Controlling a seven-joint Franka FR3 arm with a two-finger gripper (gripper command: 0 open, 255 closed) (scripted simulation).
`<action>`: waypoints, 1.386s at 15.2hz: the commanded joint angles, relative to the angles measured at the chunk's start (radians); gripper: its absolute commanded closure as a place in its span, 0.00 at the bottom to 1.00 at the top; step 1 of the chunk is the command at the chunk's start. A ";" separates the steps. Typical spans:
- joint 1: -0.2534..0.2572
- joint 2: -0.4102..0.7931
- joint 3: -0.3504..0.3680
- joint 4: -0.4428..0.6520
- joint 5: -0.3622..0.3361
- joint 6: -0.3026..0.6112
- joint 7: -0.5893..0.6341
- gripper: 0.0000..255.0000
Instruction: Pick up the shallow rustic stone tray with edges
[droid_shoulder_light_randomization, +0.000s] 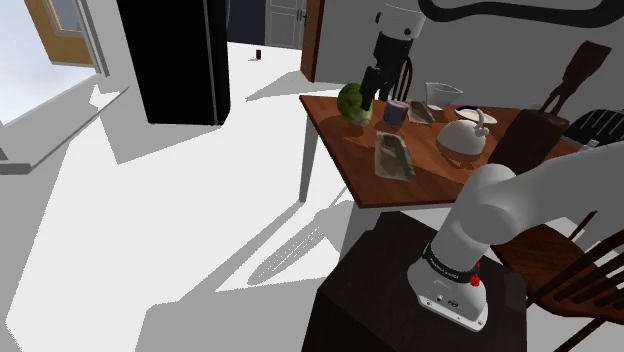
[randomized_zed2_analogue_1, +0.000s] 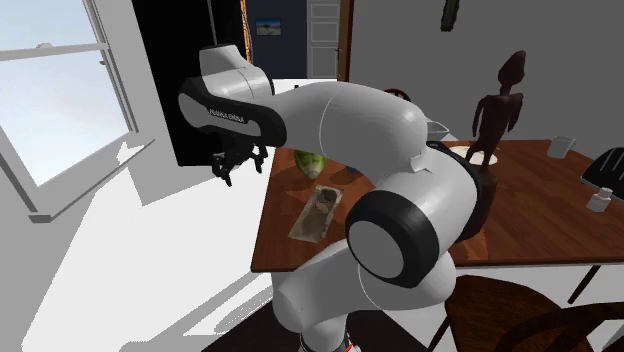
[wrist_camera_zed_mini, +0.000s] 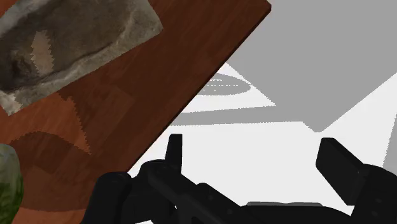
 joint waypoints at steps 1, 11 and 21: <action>0.000 0.000 0.000 0.000 0.000 0.000 0.000 0.00; -0.171 0.026 -0.158 -0.144 -0.044 0.200 0.104 0.00; -0.348 0.087 -0.325 -0.271 -0.080 0.411 0.197 0.00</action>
